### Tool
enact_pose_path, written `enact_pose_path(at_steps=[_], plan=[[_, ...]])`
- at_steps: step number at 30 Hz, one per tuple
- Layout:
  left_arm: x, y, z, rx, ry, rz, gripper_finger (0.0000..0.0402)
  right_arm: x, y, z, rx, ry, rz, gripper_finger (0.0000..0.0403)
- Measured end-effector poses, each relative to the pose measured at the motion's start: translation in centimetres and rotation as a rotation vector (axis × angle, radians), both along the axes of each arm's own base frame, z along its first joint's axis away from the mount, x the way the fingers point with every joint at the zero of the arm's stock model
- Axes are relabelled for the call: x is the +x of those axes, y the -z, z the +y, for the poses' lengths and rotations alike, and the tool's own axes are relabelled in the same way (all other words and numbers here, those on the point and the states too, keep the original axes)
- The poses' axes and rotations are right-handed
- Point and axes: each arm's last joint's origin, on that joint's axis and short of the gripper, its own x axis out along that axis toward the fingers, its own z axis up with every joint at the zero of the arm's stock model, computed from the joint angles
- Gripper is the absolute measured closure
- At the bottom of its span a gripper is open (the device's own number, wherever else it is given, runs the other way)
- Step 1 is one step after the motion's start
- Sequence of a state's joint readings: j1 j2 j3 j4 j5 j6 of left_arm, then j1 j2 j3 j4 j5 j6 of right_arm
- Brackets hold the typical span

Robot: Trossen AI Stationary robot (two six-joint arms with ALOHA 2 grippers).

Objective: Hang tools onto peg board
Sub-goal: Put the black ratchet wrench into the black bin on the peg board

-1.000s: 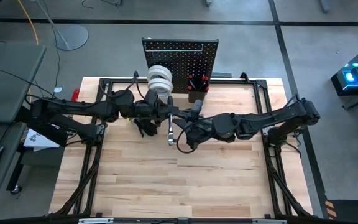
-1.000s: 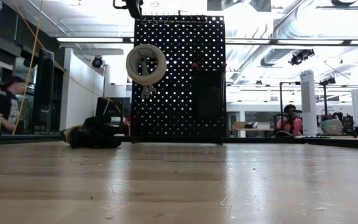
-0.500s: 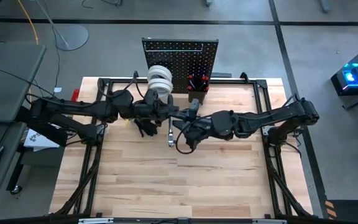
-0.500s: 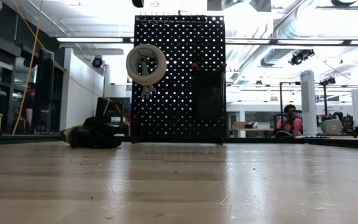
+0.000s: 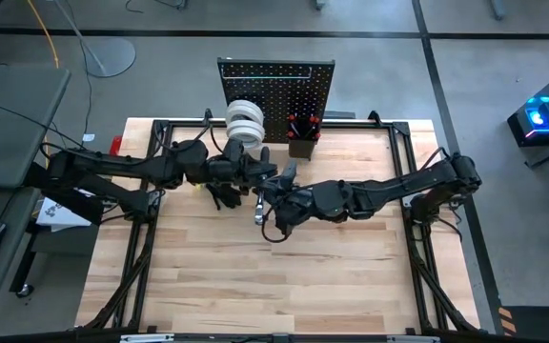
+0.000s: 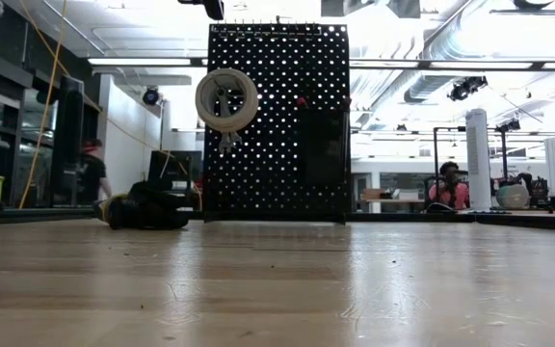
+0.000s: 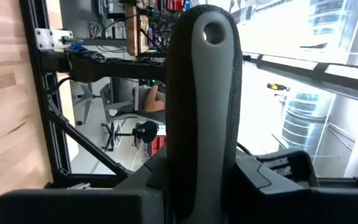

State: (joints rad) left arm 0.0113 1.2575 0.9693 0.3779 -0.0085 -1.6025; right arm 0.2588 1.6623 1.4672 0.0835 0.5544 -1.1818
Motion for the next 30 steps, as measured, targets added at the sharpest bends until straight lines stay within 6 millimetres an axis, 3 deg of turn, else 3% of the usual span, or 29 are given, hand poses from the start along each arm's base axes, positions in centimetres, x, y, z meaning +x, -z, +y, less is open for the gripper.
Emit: enact_pose_path(at_steps=[5, 10, 16, 20, 26, 30], plan=[[0.0, 0.0, 0.1, -0.040, -0.012, -0.005, 0.0322, 0.0, -0.5, -0.2, -0.011, 0.082, -0.043, 0.0374], [0.0, 0.0, 0.2, -0.036, -0.035, -0.003, 0.0317, -0.1, -0.4, -0.1, 0.003, 0.126, -0.053, 0.0374], [-0.1, 0.0, 1.5, 0.066, -0.068, 0.006, 0.0212, -0.4, -0.6, 0.3, 0.074, 0.219, -0.097, 0.0375], [-0.2, -0.1, 2.4, 0.115, -0.092, 0.006, 0.0173, -0.6, -0.6, 0.2, 0.083, 0.307, -0.107, 0.0375], [-1.0, -0.9, 3.5, 0.235, -0.073, -0.023, 0.0160, -2.1, -1.8, 0.0, 0.178, 0.418, -0.179, 0.0375], [-2.2, -1.8, 3.7, 0.373, -0.058, -0.047, 0.0159, -3.9, -3.7, -0.7, 0.312, 0.498, -0.299, 0.0375]])
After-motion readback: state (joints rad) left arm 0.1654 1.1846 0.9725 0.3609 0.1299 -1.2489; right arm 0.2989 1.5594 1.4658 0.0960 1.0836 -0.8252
